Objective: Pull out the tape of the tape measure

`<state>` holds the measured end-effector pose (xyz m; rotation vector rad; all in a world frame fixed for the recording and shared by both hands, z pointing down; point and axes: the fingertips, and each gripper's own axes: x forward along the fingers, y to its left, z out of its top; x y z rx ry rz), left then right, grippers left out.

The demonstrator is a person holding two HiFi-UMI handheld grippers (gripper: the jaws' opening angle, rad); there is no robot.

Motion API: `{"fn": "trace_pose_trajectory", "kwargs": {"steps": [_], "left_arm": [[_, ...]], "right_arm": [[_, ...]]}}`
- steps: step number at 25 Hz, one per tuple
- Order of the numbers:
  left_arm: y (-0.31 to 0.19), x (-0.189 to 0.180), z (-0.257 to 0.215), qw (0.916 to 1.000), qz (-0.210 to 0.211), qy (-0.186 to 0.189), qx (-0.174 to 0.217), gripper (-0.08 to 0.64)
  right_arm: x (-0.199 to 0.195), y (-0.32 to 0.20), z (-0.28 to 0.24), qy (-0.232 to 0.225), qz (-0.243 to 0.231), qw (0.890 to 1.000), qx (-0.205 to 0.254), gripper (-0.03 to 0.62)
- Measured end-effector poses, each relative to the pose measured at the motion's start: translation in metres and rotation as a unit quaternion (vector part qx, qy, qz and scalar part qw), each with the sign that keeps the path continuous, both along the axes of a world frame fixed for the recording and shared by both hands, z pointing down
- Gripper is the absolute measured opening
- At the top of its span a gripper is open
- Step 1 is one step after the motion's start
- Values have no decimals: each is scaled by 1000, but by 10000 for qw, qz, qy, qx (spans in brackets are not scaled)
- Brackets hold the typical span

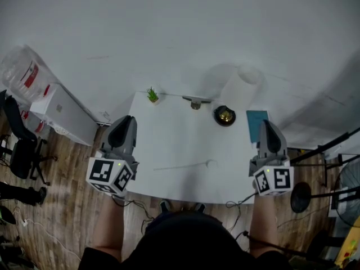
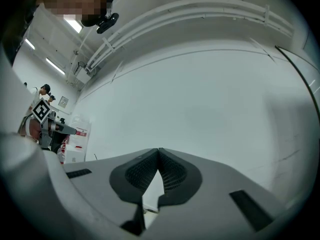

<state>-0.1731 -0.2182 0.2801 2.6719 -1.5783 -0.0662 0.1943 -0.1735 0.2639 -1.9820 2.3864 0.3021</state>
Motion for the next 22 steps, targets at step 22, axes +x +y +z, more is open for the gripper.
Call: {"fn": "trace_pose_trajectory", "kwargs": {"steps": [22], "left_arm": [[1,7,9,9999,97,-64,-122,34]], "right_arm": [[-3,0,2,67,-80,9999,-49,5]]}}
